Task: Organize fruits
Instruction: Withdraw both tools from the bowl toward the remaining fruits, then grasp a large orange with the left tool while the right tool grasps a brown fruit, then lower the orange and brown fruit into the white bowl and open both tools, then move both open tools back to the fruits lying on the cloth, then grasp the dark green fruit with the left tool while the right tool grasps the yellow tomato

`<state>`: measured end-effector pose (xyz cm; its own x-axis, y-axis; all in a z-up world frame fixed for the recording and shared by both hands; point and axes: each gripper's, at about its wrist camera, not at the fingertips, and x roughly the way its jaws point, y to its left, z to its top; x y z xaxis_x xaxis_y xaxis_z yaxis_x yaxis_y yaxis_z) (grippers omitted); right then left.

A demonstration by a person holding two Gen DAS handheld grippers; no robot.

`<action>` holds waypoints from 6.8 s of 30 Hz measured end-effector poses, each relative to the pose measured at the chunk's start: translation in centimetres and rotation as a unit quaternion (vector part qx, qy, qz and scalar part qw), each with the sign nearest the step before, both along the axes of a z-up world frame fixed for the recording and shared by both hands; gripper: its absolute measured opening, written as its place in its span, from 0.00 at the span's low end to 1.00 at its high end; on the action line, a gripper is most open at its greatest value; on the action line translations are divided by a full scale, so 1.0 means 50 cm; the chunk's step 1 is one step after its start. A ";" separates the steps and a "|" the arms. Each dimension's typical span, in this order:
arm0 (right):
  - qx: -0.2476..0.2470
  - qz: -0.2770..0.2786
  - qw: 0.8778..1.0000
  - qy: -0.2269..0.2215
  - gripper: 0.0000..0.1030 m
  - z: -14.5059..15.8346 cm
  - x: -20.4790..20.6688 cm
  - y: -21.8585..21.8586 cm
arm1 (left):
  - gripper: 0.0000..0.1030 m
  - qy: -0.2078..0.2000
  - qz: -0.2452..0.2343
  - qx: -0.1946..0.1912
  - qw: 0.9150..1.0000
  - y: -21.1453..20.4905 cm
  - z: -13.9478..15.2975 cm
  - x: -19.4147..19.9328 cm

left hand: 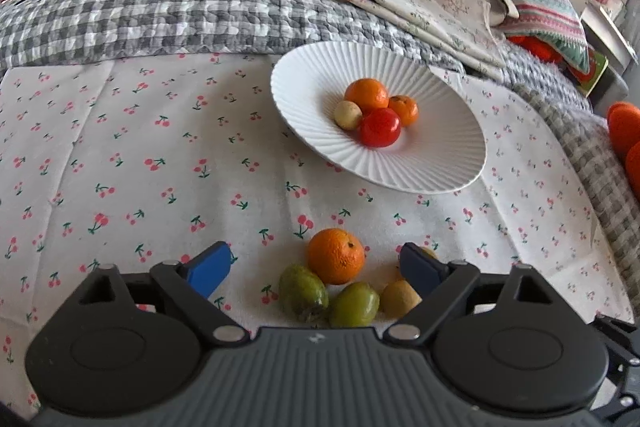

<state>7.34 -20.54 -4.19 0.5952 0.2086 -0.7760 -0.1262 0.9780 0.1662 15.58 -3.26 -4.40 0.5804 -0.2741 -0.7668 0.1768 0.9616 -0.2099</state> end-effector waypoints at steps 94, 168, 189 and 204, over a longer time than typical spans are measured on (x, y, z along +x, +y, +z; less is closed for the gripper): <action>0.042 -0.091 0.990 -0.102 0.23 0.066 0.184 -0.115 | 0.32 -0.107 -0.045 -0.024 0.993 -0.101 0.024 0.077; 0.130 -0.115 0.985 -0.018 0.80 0.081 0.037 -0.122 | 0.61 0.035 0.023 -0.043 0.998 0.053 0.028 -0.044; 0.117 -0.099 0.988 0.000 0.80 0.038 0.054 -0.089 | 0.24 0.055 0.087 -0.071 0.992 0.047 -0.032 -0.014; 0.114 -0.110 0.987 0.001 0.62 -0.017 0.121 -0.049 | 0.24 0.048 0.119 -0.087 0.988 0.079 0.006 -0.026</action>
<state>13.38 -22.99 -5.03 0.6436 0.2438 -0.7255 0.0857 0.9190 0.3848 14.29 0.71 -4.10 0.5720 -0.2708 -0.7743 -0.0788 0.9214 -0.3805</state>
